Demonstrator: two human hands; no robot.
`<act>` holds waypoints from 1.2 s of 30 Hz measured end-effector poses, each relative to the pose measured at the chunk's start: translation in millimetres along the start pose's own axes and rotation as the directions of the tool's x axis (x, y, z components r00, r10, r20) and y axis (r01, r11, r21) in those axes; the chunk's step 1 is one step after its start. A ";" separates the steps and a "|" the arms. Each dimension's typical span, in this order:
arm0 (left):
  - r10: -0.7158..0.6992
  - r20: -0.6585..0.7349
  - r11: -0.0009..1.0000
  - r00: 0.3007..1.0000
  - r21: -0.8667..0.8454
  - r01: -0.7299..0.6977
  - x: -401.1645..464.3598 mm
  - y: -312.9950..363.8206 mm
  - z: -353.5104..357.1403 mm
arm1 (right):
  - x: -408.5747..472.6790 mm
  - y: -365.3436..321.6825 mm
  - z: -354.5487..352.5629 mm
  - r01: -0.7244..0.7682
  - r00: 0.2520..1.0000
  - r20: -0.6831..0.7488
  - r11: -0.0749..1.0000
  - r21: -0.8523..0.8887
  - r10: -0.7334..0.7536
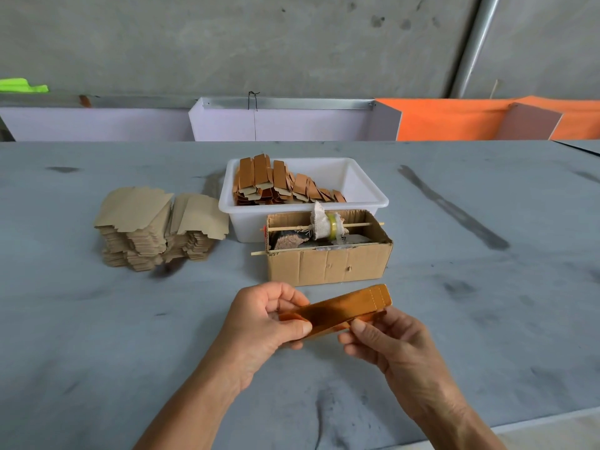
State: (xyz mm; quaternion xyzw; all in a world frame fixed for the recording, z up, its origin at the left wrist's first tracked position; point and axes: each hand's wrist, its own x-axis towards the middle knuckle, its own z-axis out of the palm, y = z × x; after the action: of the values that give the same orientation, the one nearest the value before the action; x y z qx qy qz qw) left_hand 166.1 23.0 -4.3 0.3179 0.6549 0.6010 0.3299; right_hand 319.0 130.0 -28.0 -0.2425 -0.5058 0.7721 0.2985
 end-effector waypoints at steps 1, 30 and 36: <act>0.009 -0.001 1.000 1.000 -0.006 -0.009 -0.3 -0.6 1.3 | 0.8 2.3 1.6 -0.008 0.999 -0.040 1.000 0.011 0.009; -0.145 -0.253 0.904 0.957 -0.426 0.024 30.7 -32.6 18.1 | 47.9 -15.2 14.6 -0.110 0.863 -0.505 0.975 -0.192 -0.002; -0.171 -0.281 0.886 0.944 -0.464 0.022 33.6 -36.0 15.4 | 73.9 -14.7 24.2 -0.180 0.877 -0.475 0.965 -0.189 0.071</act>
State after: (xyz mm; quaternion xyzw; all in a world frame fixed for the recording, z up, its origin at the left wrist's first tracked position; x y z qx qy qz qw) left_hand 158.4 56.5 -42.7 0.0988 0.5554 0.7627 0.3163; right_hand 253.8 171.4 -10.8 -0.4850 -0.4879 0.6464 0.3299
